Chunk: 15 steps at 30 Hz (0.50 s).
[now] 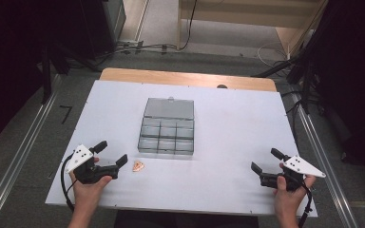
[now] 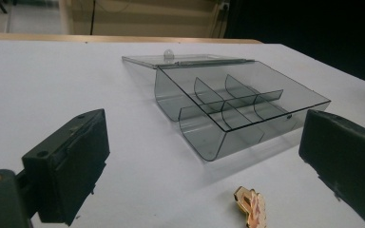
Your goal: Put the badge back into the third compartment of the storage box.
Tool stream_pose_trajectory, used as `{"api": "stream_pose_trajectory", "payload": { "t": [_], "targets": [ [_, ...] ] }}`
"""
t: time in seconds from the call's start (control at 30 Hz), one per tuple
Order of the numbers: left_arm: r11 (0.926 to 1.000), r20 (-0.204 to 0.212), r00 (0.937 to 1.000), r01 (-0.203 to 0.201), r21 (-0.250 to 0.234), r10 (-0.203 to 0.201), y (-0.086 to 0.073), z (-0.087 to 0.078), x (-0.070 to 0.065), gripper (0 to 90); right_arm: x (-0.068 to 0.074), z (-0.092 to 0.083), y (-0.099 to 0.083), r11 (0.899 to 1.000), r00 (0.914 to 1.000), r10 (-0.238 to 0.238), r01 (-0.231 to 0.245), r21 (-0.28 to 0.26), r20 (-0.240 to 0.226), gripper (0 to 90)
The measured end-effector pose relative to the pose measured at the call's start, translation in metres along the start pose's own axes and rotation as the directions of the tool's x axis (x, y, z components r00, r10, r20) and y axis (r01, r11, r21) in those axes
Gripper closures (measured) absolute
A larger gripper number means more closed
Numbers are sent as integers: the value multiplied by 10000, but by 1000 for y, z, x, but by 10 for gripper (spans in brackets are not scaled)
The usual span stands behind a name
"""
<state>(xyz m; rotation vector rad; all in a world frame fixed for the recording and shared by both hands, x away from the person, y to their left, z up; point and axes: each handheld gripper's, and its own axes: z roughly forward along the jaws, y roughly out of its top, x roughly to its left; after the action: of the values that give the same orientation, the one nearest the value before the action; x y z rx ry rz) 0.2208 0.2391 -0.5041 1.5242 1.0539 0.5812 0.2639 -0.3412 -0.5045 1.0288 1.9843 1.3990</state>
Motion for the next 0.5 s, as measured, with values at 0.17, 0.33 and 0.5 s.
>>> {"api": "stream_pose_trajectory", "payload": {
  "t": [0.17,0.33,0.5],
  "targets": [
    [9993,12,9994,355,-105,-355,3,0,-1,69,-1,-1,-1,9999,9999,87,-88,-69,-104,12],
    [9970,243,9968,762,-94,-760,14,-1,-4,142,-1,-2,-1,9999,9998,87,-89,-120,-193,12],
    [9983,386,9979,508,288,-519,23,-1,-11,193,-2,-3,-1,9994,9993,291,-296,-189,-231,12]
  ]
}}
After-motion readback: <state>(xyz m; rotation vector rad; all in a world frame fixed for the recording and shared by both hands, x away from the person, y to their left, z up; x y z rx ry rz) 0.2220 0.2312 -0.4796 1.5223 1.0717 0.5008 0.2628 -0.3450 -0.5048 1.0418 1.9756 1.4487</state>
